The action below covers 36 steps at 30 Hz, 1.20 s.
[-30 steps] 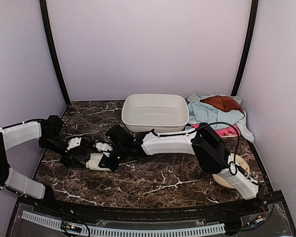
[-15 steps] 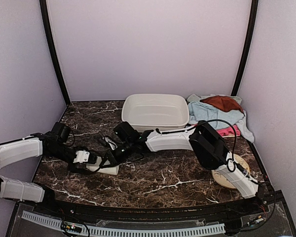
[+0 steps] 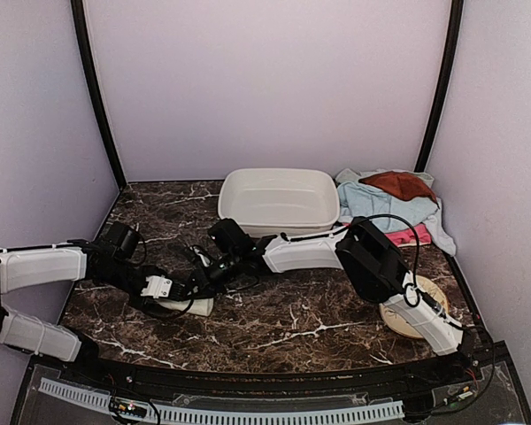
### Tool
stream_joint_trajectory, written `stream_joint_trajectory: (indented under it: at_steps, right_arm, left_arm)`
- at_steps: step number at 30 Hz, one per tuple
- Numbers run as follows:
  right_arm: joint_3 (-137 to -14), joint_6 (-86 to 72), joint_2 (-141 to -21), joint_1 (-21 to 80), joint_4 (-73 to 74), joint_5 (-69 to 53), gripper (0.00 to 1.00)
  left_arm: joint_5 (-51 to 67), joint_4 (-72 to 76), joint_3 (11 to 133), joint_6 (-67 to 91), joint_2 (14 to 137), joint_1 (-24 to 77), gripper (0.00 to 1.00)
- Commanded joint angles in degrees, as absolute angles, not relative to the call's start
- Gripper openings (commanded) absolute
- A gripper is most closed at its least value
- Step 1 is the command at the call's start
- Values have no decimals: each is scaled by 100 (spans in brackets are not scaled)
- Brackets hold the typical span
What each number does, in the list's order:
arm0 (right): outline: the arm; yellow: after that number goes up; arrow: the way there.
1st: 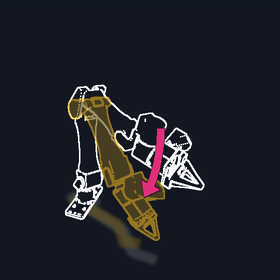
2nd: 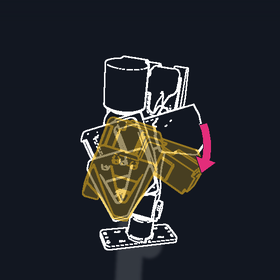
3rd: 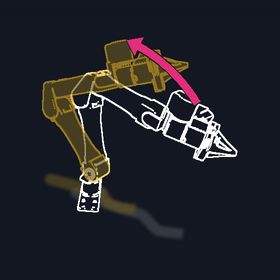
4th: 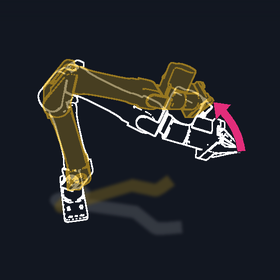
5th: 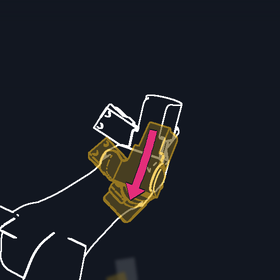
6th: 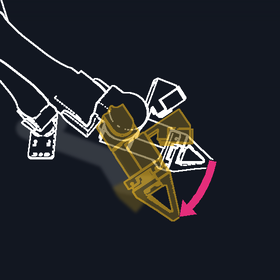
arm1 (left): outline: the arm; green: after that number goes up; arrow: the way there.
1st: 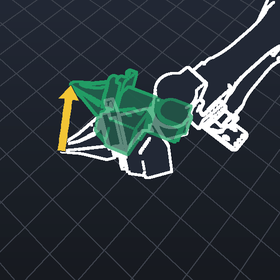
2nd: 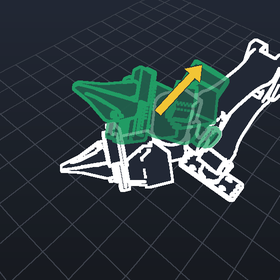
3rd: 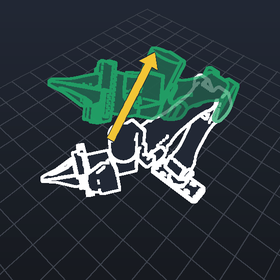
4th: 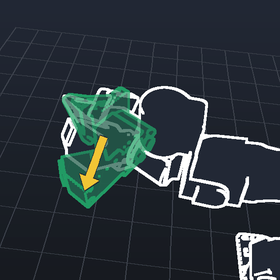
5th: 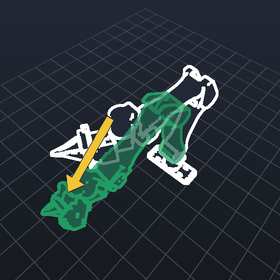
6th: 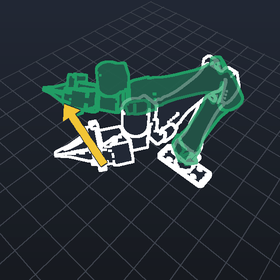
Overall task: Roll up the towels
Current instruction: Roll the towel at the center of the board.
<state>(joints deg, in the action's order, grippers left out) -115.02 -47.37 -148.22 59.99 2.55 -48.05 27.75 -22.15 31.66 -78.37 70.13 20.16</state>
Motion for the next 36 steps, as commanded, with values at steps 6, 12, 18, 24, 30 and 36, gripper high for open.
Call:
stream_joint_trajectory:
  at_steps: [6,12,18,24,30,36]
  right_arm:
    - [-11269,-5275,-15172,5977,396,-4805,0]
    - [-10937,-5402,-14941,5938,39,-4774,5]
    - [-10472,-5683,-14684,5807,-556,-4893,11]
    - [-9688,-5082,-13812,5351,-501,-4463,90]
    - [-9024,-3554,-12599,4952,667,-2919,100]
    - [-7399,-1495,-10502,5260,-419,-419,100]
  left_arm:
    - [2481,-2281,2972,-7508,7046,2221,50]
    - [2055,-2033,3187,-7142,7764,2216,45]
    - [1942,-1985,3259,-7041,8191,2224,28]
    - [2479,-2872,3608,-6766,8430,2113,4]
    - [2996,-3591,3970,-6629,8577,2049,2]
    - [3201,-4119,4258,-6730,8940,2023,2]
